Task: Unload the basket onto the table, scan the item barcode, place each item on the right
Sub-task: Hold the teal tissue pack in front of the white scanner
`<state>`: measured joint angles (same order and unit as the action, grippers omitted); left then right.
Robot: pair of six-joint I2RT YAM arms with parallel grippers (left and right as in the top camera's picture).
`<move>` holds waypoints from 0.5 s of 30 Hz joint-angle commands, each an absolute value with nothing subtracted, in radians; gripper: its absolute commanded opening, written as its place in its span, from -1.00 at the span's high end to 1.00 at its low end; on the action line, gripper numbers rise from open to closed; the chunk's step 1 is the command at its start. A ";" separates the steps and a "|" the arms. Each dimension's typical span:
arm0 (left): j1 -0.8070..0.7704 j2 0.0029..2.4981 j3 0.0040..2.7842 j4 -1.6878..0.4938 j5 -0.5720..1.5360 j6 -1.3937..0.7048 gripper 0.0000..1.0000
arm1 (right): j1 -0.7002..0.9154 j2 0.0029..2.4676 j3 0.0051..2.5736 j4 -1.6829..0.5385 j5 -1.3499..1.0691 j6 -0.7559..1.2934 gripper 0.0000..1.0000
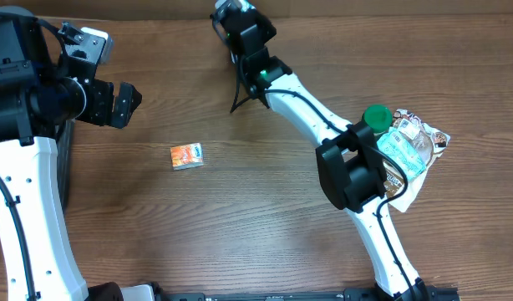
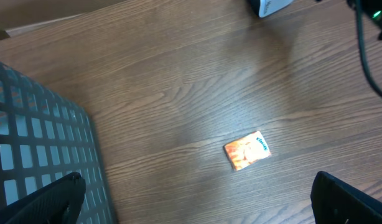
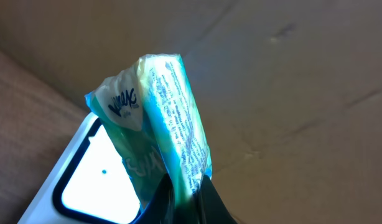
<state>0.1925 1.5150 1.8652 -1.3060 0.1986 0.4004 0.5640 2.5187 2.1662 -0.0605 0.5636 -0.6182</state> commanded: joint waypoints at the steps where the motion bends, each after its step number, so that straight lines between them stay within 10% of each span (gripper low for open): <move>1: 0.196 1.517 1.883 -1.305 0.202 0.423 -1.00 | 0.566 2.536 2.165 -0.045 0.601 -0.682 0.92; 15: 0.196 1.517 1.883 -1.305 0.202 0.423 -1.00 | 0.564 2.537 2.165 -0.057 0.599 -0.681 0.92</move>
